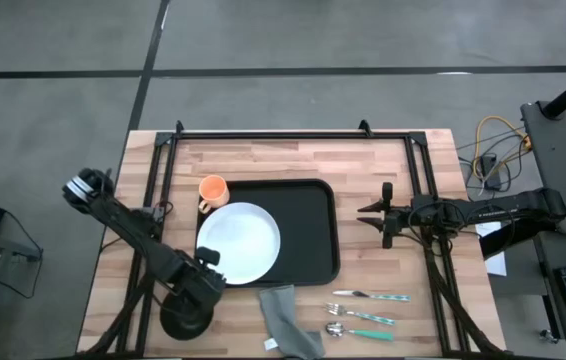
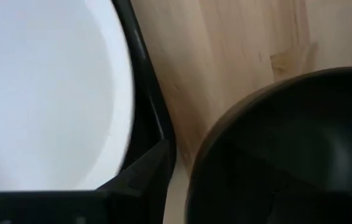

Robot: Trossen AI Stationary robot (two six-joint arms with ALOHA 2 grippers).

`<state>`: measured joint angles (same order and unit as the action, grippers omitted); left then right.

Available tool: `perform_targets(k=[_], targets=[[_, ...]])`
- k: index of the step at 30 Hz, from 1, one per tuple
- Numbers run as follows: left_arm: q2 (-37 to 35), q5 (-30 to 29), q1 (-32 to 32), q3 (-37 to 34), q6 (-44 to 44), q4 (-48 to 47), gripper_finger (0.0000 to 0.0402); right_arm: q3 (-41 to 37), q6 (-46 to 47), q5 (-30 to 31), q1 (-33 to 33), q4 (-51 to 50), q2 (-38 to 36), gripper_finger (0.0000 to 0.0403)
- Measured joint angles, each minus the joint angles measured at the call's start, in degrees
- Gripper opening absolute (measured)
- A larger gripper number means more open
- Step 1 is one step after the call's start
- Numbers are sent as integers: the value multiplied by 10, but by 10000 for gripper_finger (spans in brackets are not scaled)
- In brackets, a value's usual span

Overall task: Set up tray
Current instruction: Put the black bowl on the white plate

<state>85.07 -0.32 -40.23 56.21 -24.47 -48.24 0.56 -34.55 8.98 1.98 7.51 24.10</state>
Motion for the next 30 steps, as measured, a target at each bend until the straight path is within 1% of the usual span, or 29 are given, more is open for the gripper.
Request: perform_targets(k=[8,11,13,16,17,21,27,30], targets=[[7,7,0,-5,-12,-1,128,0,0,0,0,0,0,99],[7,13,0,-8,-12,0,117,0,0,0,0,0,0,95],[7,28,0,-11,-6,0,91,0,0,0,0,0,0,93],[7,51,0,-12,11,-1,24,0,0,0,0,0,0,90],[7,62,0,-12,13,0,13,0,0,0,0,0,0,91],[7,86,0,-9,13,0,2,0,0,0,0,0,0,91],[-5,85,0,11,19,-14,1,0,0,0,0,0,0,85],[-17,79,0,24,36,-18,1,0,0,0,0,0,0,84]])
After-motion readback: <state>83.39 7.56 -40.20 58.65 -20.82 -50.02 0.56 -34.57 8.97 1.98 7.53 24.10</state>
